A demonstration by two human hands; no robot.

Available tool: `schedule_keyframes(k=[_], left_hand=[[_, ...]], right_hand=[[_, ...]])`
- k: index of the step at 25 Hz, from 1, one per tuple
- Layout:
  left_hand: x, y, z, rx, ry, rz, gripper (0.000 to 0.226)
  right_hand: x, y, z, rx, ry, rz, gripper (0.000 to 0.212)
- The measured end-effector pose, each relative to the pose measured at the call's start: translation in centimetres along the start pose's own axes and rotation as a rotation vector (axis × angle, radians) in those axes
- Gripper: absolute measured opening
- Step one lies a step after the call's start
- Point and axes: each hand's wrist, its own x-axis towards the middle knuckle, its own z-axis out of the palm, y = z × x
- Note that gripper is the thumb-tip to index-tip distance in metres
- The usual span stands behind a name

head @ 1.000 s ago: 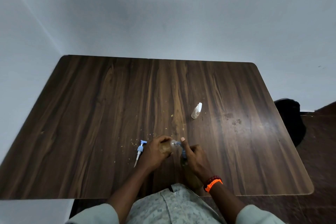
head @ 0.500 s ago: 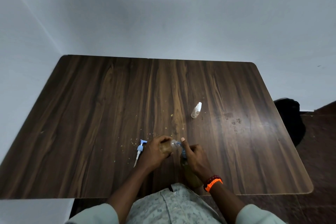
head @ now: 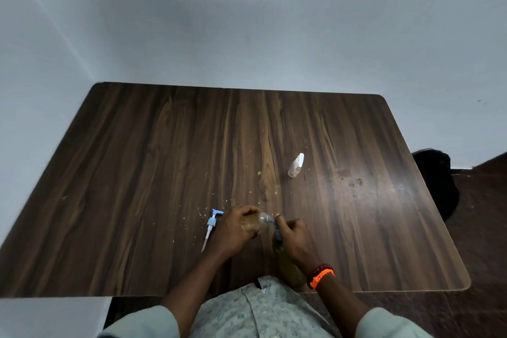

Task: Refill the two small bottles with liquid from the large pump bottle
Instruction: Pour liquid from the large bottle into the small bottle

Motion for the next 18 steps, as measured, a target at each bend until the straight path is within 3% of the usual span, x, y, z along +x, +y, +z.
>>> schedule_keyframes(k=[2, 7, 13, 18], left_hand=[[-0.1, -0.1, 0.0, 0.015, 0.000, 0.002, 0.048], [-0.2, 0.3, -0.2, -0.051, -0.004, -0.014, 0.040], [-0.4, -0.1, 0.1, 0.010, -0.011, -0.012, 0.045], [-0.4, 0.5, 0.0, -0.047, -0.007, -0.005, 0.039]], right_hand=[[-0.1, -0.1, 0.0, -0.003, 0.005, 0.003, 0.068], [-0.3, -0.3, 0.1, 0.028, 0.001, -0.001, 0.090], [0.1, 0.7, 0.3, -0.022, 0.011, 0.001, 0.074], [-0.4, -0.1, 0.0, 0.013, 0.001, -0.007, 0.087]])
